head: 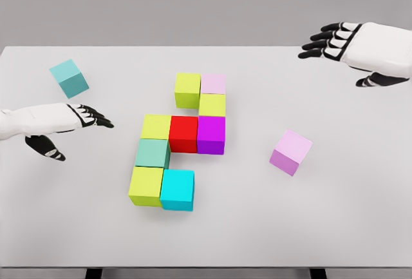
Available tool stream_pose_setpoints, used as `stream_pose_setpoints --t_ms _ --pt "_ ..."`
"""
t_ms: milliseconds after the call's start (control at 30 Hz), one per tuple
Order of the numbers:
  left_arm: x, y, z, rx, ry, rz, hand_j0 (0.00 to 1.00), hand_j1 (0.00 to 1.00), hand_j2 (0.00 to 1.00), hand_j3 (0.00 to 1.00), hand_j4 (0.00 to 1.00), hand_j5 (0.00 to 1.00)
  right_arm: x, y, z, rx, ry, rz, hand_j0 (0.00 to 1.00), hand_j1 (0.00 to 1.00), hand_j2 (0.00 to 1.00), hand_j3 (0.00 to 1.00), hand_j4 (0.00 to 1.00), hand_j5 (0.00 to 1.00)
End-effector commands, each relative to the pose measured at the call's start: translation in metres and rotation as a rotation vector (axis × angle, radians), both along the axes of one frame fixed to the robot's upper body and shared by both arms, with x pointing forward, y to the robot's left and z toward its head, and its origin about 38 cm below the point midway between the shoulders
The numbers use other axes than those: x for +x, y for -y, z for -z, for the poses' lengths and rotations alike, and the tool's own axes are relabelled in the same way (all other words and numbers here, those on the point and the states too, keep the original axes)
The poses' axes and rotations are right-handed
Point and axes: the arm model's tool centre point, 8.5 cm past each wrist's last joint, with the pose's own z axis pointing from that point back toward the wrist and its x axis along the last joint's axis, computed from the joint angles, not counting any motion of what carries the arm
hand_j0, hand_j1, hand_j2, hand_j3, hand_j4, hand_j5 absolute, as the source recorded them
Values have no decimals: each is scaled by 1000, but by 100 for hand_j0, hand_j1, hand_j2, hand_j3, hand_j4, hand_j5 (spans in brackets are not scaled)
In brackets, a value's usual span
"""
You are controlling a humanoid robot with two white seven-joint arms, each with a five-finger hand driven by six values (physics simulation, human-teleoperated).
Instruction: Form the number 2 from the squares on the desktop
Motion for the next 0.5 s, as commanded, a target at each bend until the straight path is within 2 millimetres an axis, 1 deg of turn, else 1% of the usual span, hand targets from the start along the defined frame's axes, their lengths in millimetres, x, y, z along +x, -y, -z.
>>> stream_pose_setpoints --t_ms 0,67,100,133,200,233,267,300,333,433,467 --pt "0 -5 -2 7 1 -11 100 100 100 100 100 100 0 -1 0 5 -3 -2 100 100 100 100 100 100" --pt "2 -6 -4 8 6 -16 100 100 100 100 100 100 1 0 -3 13 1 0 100 100 100 100 100 100" --pt "3 -7 -5 8 8 -19 100 100 100 100 100 100 1 1 -2 14 -7 1 100 100 100 100 100 100" --pt "6 -9 -8 21 21 -23 100 100 100 100 100 100 1 3 1 43 -33 0 100 100 100 100 100 100" --pt "16 -20 -11 26 30 -64 100 100 100 100 100 100 -1 -1 13 111 -121 -36 100 100 100 100 100 100" --pt "21 -25 -15 31 42 -83 100 100 100 100 100 100 -3 0 17 110 -151 -39 100 100 100 100 100 100" --pt "37 -26 -17 38 69 -112 100 100 100 100 100 100 -6 -1 30 84 -196 -43 100 100 100 100 100 100" --pt "46 -26 -17 38 80 -128 100 100 100 100 100 100 -6 -2 34 80 -205 -47 100 100 100 100 100 100" --pt "69 -24 -15 47 97 -165 100 100 100 100 100 100 -7 -4 39 74 -219 -51 100 100 100 100 100 100" --pt "101 -3 -11 91 126 -181 100 100 100 100 100 100 -8 -6 47 63 -240 -54 100 100 100 100 100 100" --pt "106 -2 -8 111 127 -187 100 100 100 100 100 100 -9 -6 52 57 -252 -53 100 100 100 100 100 100"
